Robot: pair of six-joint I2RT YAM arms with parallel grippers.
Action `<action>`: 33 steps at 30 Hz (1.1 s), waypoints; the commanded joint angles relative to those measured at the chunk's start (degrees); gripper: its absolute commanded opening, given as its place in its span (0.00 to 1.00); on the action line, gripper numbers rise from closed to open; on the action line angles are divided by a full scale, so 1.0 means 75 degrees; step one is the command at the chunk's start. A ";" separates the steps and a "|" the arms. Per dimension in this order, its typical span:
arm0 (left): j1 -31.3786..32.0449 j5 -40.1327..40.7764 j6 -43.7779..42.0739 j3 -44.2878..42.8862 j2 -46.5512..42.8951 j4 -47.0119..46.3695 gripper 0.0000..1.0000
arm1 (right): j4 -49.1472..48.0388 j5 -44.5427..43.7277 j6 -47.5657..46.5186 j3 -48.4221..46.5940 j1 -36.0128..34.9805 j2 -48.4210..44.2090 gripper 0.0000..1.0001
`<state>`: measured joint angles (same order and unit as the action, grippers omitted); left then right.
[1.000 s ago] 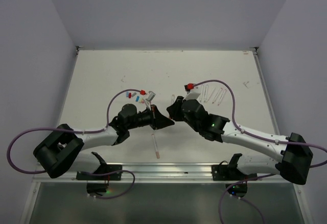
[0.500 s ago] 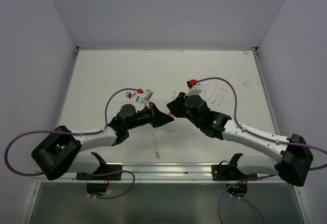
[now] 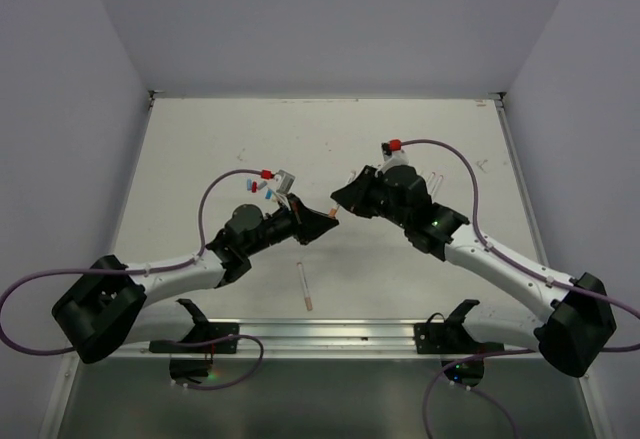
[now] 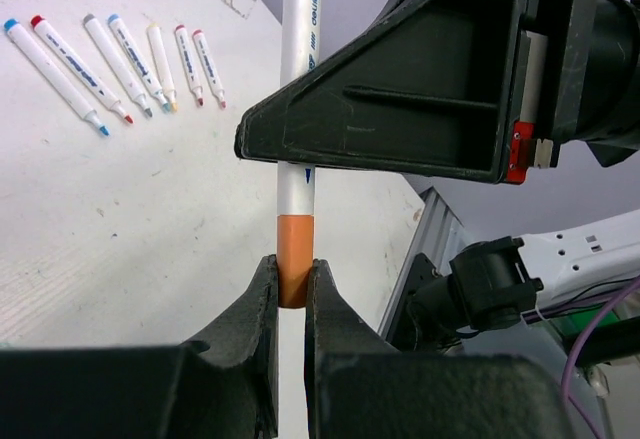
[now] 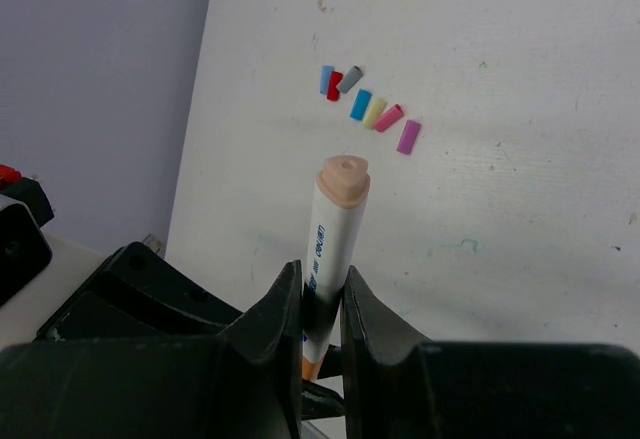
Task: Open the pen caps
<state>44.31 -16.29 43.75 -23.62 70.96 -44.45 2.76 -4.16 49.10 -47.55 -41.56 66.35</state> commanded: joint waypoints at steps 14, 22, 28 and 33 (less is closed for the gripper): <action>0.0162 -0.0453 -0.0618 0.0688 -0.1082 0.2621 0.00 | -0.0075 -0.2622 -0.1086 -0.0914 0.2564 0.0142 0.00; 0.0162 -0.0464 -0.1144 0.0337 -0.0895 0.2890 0.00 | 0.0146 -0.1919 -0.1250 -0.0715 0.2588 -0.0243 0.00; 0.0162 -0.0383 -0.1579 0.0032 -0.0660 0.2202 0.51 | 0.0427 -0.0130 -0.1215 -0.0129 0.2577 -0.0737 0.00; 0.0162 -0.0347 -0.1942 -0.0307 -0.0497 0.1918 0.69 | 0.0896 0.1513 -0.1332 0.0012 0.2577 -0.0702 0.00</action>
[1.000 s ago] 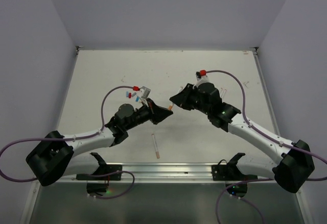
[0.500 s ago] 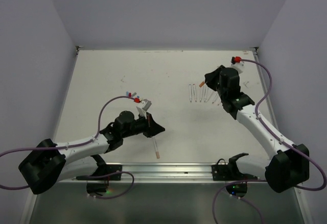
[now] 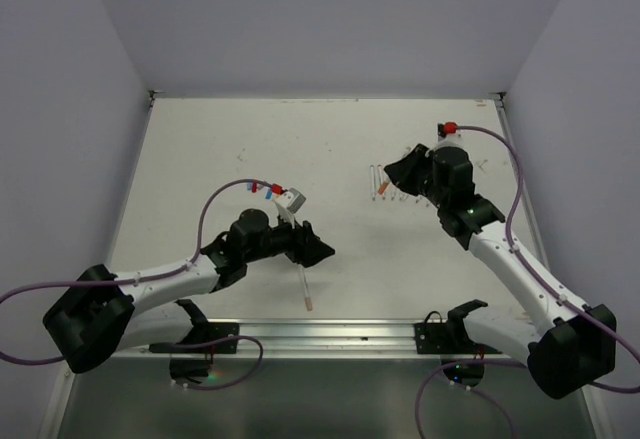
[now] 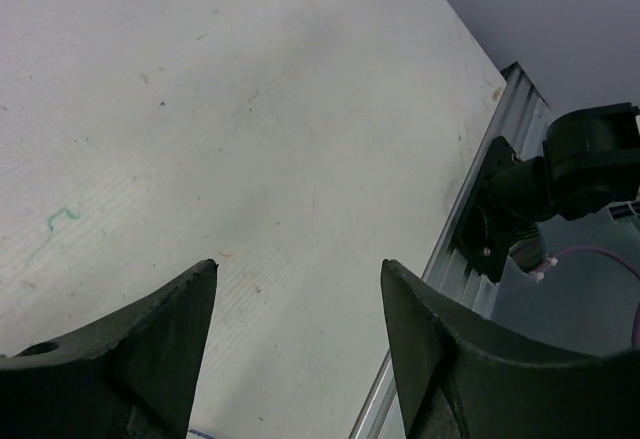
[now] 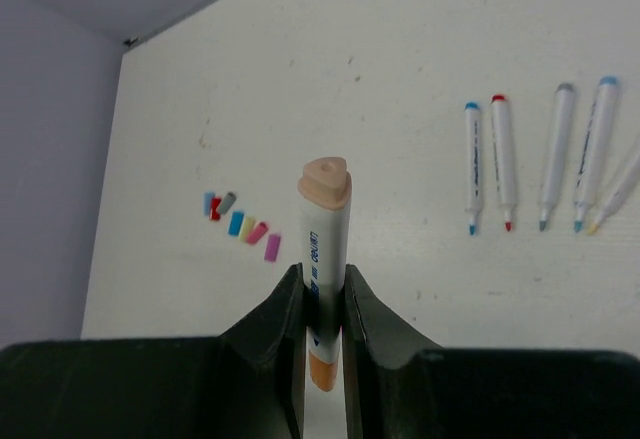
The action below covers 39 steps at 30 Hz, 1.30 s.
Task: Open the pen caps
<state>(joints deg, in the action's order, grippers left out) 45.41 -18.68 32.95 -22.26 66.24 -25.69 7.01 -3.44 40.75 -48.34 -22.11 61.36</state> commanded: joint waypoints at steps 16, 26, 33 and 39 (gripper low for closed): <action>0.0016 -0.0673 -0.0737 -0.1355 0.0895 -0.1250 0.76 | -0.0652 0.2896 0.0308 0.0597 -0.1587 0.0490 0.00; 0.0028 -0.0780 -0.0503 -0.1508 0.1258 -0.1520 0.75 | -0.1121 0.2990 0.0742 0.0609 -0.1833 0.0513 0.00; 0.0016 -0.0674 -0.0280 -0.1391 0.1282 -0.1730 0.31 | -0.1355 0.2943 0.0976 0.0656 -0.1951 0.0525 0.00; 0.0004 -0.0662 -0.0151 -0.1473 0.1328 -0.1637 0.18 | -0.1391 0.2932 0.0965 0.0644 -0.2091 0.0643 0.00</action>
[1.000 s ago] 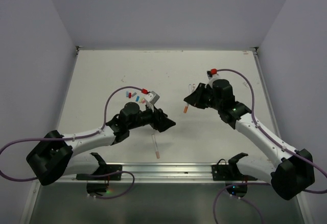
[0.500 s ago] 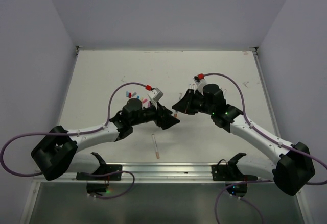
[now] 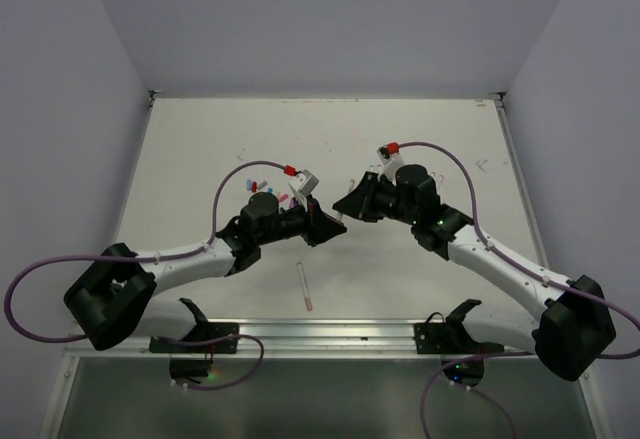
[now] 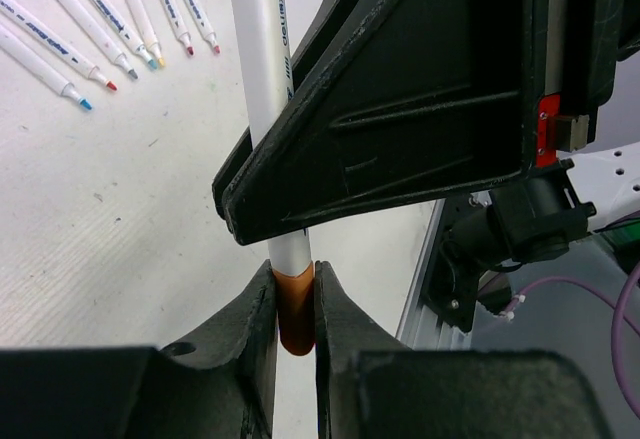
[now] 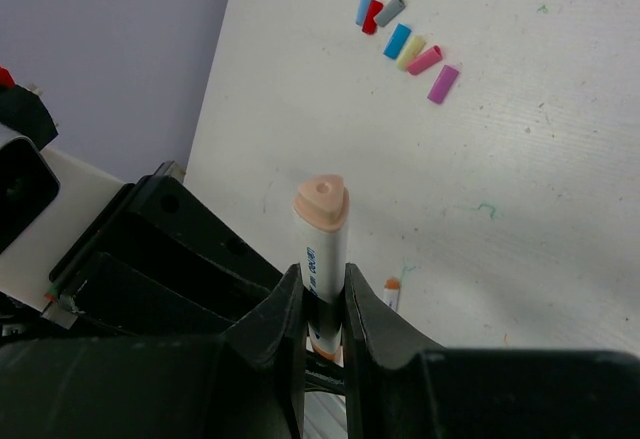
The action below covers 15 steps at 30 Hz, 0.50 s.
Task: Open the pen caps
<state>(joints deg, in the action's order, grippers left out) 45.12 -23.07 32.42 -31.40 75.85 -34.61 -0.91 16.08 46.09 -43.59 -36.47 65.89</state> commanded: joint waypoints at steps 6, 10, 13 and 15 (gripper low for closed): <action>0.0042 -0.0029 -0.0046 -0.0314 0.0128 -0.0296 0.13 | -0.0266 0.0341 0.0160 -0.0035 -0.0235 0.0051 0.00; 0.0042 -0.0111 0.0106 -0.0279 0.0164 -0.0388 0.00 | -0.0161 0.0177 0.0113 0.0000 -0.0340 0.0016 0.00; 0.0042 -0.0147 0.0421 0.0095 0.0093 -0.0927 0.00 | -0.0219 -0.0337 0.0172 0.0070 -0.0341 -0.0078 0.00; 0.0042 -0.0193 0.0493 0.0306 0.0081 -0.1314 0.00 | -0.0429 -0.0887 0.0230 0.0082 -0.0341 -0.0090 0.00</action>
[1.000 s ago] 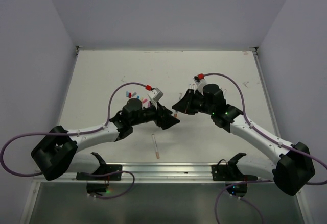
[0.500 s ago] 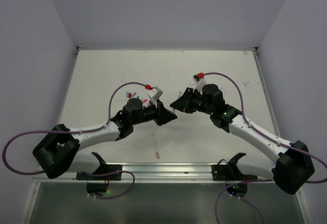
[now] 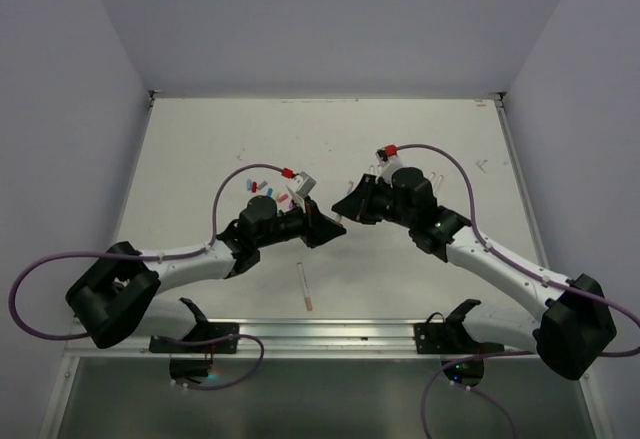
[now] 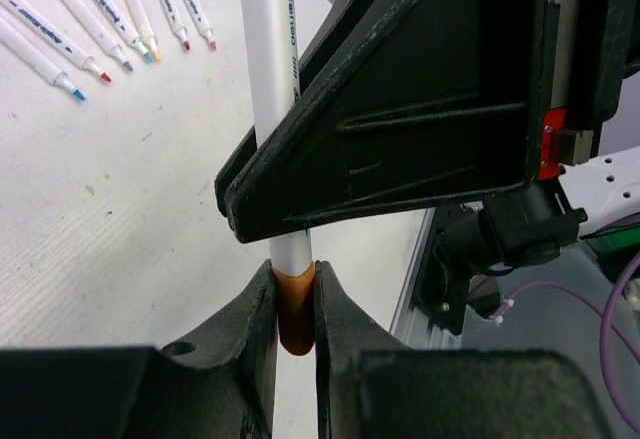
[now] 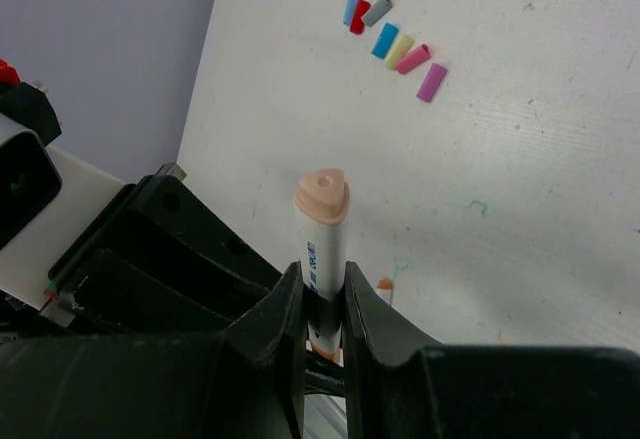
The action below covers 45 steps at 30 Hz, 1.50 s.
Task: Open the pen caps
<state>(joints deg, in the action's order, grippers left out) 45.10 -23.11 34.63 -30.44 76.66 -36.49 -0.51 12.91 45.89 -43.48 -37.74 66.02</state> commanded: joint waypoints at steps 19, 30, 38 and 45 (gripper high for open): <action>0.0057 0.0235 -0.0059 0.1901 -0.1398 -0.1404 0.00 | -0.1561 0.0060 0.1288 -0.2369 0.1680 0.2576 0.00; 0.0057 0.0163 -0.0083 0.2019 -0.0847 -0.1603 0.00 | -0.1034 0.0517 0.0739 -0.2792 0.1996 0.2787 0.00; 0.0045 0.0503 -0.0469 0.1047 -0.0987 -0.0024 0.59 | -0.0647 0.1102 0.0187 -0.2102 0.1950 0.2074 0.00; -0.0119 0.0949 -0.0868 0.0204 -0.0976 0.0951 0.89 | -0.0131 0.1489 -0.0212 -0.1328 0.1657 0.1207 0.00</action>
<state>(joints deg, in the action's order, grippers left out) 45.21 -17.93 30.72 -25.65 70.11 -33.26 -2.76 20.80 47.09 -54.72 -24.16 79.20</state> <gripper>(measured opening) 0.883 0.179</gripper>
